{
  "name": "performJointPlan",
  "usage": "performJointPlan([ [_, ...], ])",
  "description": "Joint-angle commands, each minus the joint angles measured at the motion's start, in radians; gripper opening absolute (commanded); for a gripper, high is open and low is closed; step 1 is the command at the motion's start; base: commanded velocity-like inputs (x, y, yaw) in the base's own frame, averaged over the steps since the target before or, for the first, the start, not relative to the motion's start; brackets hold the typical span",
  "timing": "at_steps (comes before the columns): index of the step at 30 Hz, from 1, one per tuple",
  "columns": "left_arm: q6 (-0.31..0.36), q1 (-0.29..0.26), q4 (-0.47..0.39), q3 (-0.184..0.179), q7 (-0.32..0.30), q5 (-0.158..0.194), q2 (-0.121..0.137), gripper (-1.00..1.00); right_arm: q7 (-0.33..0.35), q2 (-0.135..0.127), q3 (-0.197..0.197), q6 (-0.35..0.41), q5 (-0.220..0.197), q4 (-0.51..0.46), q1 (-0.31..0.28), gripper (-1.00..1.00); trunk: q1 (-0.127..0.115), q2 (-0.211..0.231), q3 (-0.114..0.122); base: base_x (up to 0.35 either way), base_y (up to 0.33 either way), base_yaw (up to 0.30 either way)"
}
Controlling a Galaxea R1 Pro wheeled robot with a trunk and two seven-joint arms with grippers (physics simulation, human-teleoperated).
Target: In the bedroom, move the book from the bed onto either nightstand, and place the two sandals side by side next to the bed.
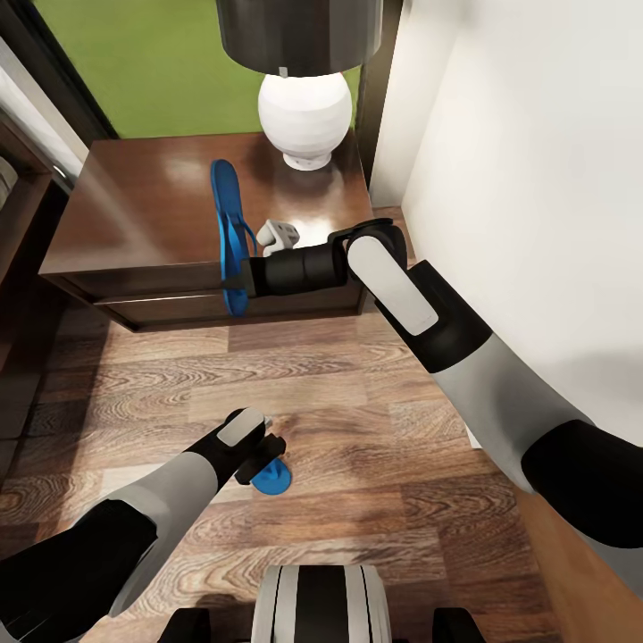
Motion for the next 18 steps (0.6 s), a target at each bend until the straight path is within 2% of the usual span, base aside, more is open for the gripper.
performJointPlan([
  [1, 0.005, 0.000, -0.001, -0.006, 0.004, 0.002, 0.001, 1.00, 0.011, 0.000, 0.000, 0.003, 0.009, 0.000, -0.001, -1.00, 0.000, 0.000, -0.001, 0.000, 0.000, 0.000],
  [7, 0.005, 0.000, -0.001, -0.006, 0.004, 0.003, 0.001, 1.00, 0.011, 0.000, 0.000, 0.003, 0.009, 0.000, -0.001, -1.00, 0.000, 0.000, -0.001, 0.000, 0.000, 0.000],
  [16, 0.005, 0.000, -0.001, -0.006, 0.004, 0.003, 0.000, 1.00, 0.011, 0.000, 0.000, 0.003, 0.009, 0.000, -0.001, -1.00, 0.004, -0.002, -0.035, 0.000, 0.000, 0.000],
  [18, 0.005, 0.000, -0.001, -0.006, 0.004, 0.002, 0.001, 1.00, 0.011, 0.000, 0.000, 0.003, 0.009, 0.000, -0.001, -1.00, 0.004, -0.002, -0.035, 0.000, 0.000, 0.000],
])
